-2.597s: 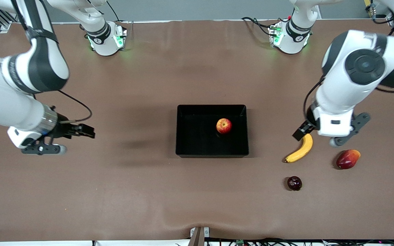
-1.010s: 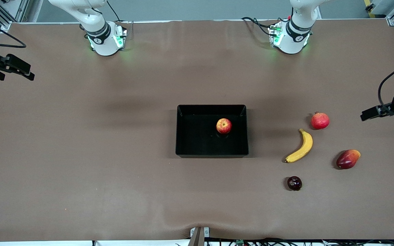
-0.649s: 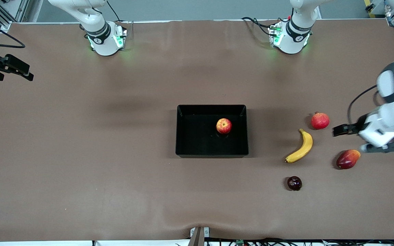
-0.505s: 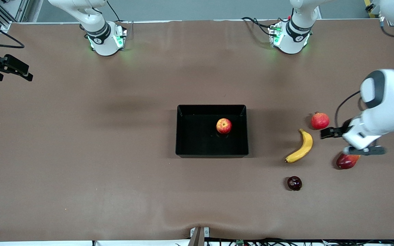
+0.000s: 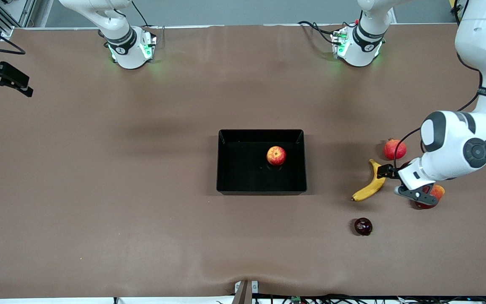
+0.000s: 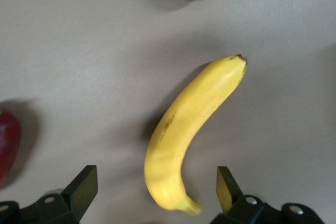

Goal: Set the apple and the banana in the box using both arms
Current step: 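Reach down and grasp the yellow banana with the left gripper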

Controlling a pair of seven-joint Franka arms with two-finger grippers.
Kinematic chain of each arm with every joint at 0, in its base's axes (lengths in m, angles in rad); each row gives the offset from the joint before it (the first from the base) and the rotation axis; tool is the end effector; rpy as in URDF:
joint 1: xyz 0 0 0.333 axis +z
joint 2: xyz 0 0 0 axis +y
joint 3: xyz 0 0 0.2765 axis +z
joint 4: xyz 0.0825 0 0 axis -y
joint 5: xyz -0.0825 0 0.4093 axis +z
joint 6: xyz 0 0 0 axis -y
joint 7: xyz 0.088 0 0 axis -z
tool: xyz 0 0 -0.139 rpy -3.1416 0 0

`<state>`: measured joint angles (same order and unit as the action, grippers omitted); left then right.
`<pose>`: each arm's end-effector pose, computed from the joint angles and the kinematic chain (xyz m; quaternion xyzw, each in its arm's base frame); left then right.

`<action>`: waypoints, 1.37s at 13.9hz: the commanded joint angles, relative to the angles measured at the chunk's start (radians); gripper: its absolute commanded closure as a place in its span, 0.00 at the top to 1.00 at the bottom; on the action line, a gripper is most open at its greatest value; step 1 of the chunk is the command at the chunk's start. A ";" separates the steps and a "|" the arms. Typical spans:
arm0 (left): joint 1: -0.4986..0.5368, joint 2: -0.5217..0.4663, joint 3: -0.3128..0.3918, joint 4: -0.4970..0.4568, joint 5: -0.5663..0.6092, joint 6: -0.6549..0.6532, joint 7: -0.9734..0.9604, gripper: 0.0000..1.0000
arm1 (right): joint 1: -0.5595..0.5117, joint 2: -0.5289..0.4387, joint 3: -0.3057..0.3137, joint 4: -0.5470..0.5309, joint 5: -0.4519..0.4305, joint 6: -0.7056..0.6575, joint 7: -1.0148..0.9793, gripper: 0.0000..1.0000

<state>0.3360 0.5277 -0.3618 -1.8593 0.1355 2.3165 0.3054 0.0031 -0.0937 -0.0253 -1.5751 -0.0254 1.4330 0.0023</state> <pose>0.6348 -0.0121 0.1639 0.9808 -0.1901 -0.0098 0.0428 0.5375 -0.0163 0.5916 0.9995 -0.0136 -0.0243 0.0112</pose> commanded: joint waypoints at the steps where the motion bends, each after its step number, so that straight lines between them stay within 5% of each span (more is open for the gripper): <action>1: 0.011 0.066 -0.006 0.014 0.084 0.064 0.055 1.00 | 0.011 -0.004 -0.012 0.010 0.028 -0.025 0.019 1.00; 6: -0.005 0.110 -0.006 0.009 0.085 0.113 0.051 0.81 | 0.012 -0.004 -0.030 0.004 0.061 -0.017 0.022 1.00; 8: -0.008 0.123 -0.006 0.009 0.085 0.113 0.050 0.48 | 0.011 -0.001 -0.030 -0.002 0.059 -0.002 0.056 1.00; 10: -0.018 0.121 -0.006 0.008 0.085 0.107 0.043 0.00 | 0.008 0.008 -0.030 -0.003 0.061 0.006 0.079 1.00; 16: -0.173 -0.026 -0.017 0.026 0.084 -0.077 -0.193 0.00 | 0.003 0.026 -0.031 0.010 0.091 0.006 0.070 1.00; 19: -0.164 -0.124 -0.087 0.063 0.044 -0.222 -0.210 0.00 | 0.003 0.028 -0.030 0.017 0.073 0.006 0.059 1.00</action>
<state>0.1590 0.4927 -0.4254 -1.7999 0.2004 2.1864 0.1030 0.0035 -0.0695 -0.0507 -1.5780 0.0489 1.4437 0.0663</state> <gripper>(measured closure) 0.599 0.000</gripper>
